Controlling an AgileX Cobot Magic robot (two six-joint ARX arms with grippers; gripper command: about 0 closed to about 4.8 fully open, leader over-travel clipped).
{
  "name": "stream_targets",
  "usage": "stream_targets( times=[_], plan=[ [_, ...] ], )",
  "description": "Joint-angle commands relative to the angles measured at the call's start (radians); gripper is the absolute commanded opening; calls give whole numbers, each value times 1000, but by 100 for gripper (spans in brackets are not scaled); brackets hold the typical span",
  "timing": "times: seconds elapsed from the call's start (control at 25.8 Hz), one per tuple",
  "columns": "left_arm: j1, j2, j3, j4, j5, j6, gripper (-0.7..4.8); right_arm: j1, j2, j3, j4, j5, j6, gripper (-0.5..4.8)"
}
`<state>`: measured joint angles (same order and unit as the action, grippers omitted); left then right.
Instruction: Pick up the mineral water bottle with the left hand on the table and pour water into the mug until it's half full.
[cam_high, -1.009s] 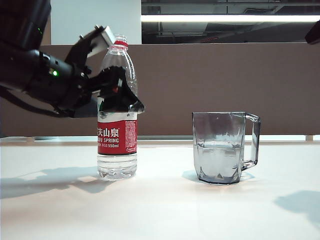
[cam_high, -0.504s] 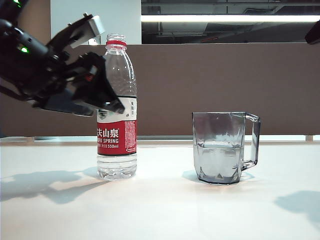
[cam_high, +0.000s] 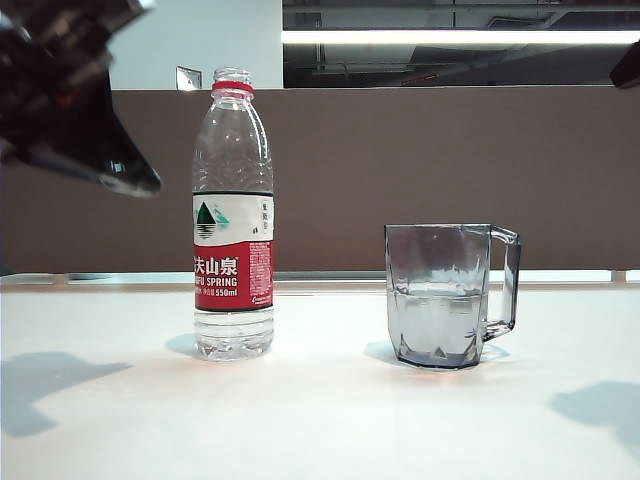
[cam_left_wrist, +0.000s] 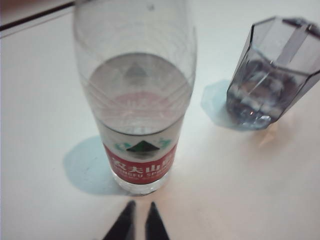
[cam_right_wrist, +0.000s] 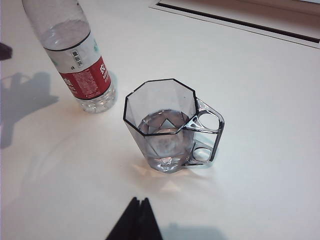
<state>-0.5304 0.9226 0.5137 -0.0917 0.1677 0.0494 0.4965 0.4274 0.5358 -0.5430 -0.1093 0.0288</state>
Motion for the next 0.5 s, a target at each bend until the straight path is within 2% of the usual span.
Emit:
stream_targets(
  times=[0.04, 0.35, 0.5],
  plan=[
    [-3, -84, 4, -35, -17, -43, -6, 0, -1, 4, 16, -1, -4, -4],
    [-3, -245, -5, -5, -82, -35, -6, 0, -1, 4, 16, -1, -4, -5],
    [-3, -316, -90, 120, -80, -53, -6, 0, -1, 4, 16, -1, -4, -4]
  ],
)
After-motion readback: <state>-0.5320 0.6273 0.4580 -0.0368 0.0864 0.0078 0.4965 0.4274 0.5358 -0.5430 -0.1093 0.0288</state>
